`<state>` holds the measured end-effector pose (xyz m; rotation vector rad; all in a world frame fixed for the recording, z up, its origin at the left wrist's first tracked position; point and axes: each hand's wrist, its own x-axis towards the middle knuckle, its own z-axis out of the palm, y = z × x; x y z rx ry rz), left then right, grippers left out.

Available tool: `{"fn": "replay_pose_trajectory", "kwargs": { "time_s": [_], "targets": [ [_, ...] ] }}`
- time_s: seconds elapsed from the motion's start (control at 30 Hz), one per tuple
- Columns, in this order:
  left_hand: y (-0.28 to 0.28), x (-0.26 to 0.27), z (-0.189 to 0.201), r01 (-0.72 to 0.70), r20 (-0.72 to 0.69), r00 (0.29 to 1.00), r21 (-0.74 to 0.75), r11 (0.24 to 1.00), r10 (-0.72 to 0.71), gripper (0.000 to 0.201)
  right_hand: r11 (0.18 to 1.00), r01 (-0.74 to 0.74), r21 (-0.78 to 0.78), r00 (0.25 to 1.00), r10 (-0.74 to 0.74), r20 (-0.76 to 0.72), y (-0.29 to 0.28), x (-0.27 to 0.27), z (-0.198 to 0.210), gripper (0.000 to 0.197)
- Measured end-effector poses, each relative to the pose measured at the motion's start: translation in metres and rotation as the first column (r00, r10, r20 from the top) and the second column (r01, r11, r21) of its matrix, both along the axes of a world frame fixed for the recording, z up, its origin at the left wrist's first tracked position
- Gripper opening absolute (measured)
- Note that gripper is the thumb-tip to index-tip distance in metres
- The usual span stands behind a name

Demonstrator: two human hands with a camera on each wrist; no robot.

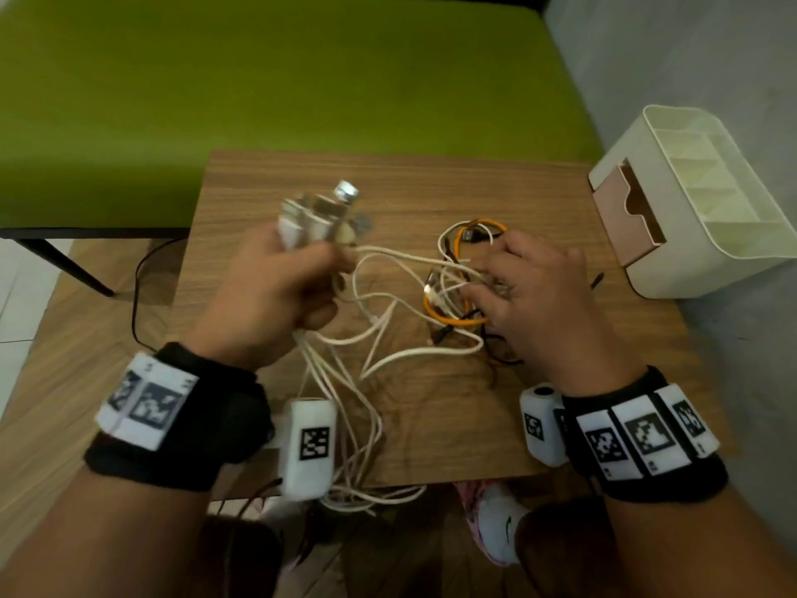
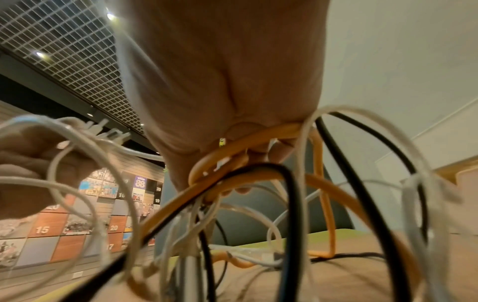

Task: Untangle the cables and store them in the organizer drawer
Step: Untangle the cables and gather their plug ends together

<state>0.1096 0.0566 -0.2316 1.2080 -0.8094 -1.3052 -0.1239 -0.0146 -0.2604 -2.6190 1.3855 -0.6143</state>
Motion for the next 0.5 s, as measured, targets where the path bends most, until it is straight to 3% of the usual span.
{"fn": "replay_pose_trajectory", "kwargs": {
  "time_s": [0.07, 0.13, 0.2, 0.27, 0.37, 0.43, 0.5],
  "targets": [
    [0.0, 0.015, -0.001, -0.026, -0.109, 0.994, 0.001, 1.0, 0.026, 0.021, 0.999, 0.025, 0.035, 1.0, -0.025, 0.007, -0.002, -0.004, -0.001, 0.024],
    [-0.001, 0.02, -0.003, -0.009, -0.112, 0.994, 0.015, 1.0, 0.011, 0.028, 0.999, 0.026, 0.04, 1.0, -0.025, -0.008, -0.003, -0.004, -0.001, 0.023],
    [-0.003, 0.019, -0.007, -0.003, -0.027, 1.0, 0.056, 0.998, 0.005, 0.024, 0.999, 0.018, 0.041, 1.0, -0.018, 0.008, -0.002, -0.003, 0.001, 0.022],
    [-0.006, 0.016, -0.013, -0.034, 0.173, 0.985, 0.121, 0.992, 0.013, 0.017, 0.996, -0.029, 0.088, 0.993, 0.019, 0.119, -0.002, -0.005, 0.005, 0.022],
    [-0.01, 0.01, -0.021, -0.109, 0.567, 0.823, 0.196, 0.974, -0.022, 0.019, 0.981, -0.158, 0.114, 0.93, 0.109, 0.352, -0.002, -0.003, 0.013, 0.021],
    [-0.011, 0.005, -0.023, -0.156, 0.7, 0.715, 0.148, 0.977, 0.008, 0.02, 0.976, -0.207, 0.071, 0.933, 0.175, 0.316, 0.0, 0.001, 0.011, 0.022],
    [-0.01, -0.001, -0.021, -0.22, 0.748, 0.655, 0.048, 0.974, 0.111, 0.02, 0.979, -0.2, 0.032, 0.966, 0.191, 0.174, 0.001, 0.003, 0.003, 0.024]
  ]
}}
